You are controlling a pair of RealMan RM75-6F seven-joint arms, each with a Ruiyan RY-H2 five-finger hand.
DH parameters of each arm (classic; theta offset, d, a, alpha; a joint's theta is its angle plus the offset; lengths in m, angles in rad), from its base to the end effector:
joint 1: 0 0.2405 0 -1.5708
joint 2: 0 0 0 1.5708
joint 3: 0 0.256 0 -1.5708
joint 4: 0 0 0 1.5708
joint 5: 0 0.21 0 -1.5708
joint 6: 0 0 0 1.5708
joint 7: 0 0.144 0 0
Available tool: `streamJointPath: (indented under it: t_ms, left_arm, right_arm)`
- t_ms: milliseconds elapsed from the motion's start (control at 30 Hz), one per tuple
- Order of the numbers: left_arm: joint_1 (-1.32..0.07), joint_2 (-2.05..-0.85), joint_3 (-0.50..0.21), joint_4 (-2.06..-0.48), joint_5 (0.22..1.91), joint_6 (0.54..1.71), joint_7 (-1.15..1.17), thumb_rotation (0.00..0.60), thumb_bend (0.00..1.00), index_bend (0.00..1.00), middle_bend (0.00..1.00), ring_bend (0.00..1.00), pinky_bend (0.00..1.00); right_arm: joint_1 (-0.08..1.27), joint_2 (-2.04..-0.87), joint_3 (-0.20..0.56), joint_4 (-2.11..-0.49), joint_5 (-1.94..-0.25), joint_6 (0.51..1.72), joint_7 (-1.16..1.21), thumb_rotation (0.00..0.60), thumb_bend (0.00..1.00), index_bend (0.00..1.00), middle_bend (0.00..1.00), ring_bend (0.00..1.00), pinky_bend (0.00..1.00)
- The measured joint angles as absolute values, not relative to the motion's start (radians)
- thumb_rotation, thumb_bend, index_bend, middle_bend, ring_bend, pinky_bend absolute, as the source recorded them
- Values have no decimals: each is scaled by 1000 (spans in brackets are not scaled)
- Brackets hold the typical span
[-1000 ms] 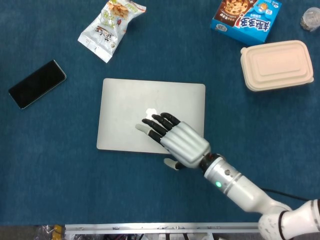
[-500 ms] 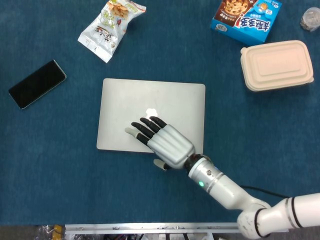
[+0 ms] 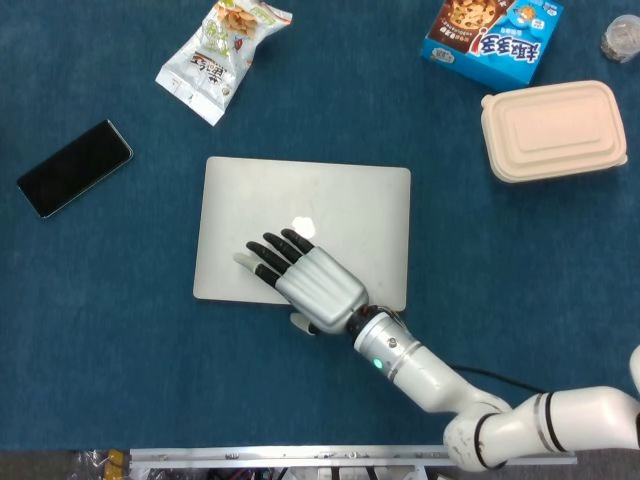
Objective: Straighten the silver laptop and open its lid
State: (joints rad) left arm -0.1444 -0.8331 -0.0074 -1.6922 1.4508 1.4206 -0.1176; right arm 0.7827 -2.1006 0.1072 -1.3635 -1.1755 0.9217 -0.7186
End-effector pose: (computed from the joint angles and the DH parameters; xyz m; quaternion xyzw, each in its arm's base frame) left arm -0.3124 0.1900 0.2344 -0.6149 -0.3822 -0.3434 0.5983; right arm -0.0287 -0.2195 -0.1734 0.8447 -0.2941 0.3614 0.2634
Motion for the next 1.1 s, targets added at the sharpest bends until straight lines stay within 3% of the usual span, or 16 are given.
streamJointPath:
  t_ms: [600, 1100]
  left_arm:
    - [-143, -850, -19, -1669, 1464, 1402, -141, 600, 342, 90, 123, 0, 0]
    - [-146, -859, -12, -1633, 1465, 1360, -143, 600, 342, 87, 119, 0, 0]
  right_arm:
    - [788, -2119, 115, -1321, -1169, 931, -742, 600, 234, 25, 65, 0, 107]
    - [787, -2113, 105, -1331, -1176, 943, -776, 600, 412, 17, 59, 0, 107]
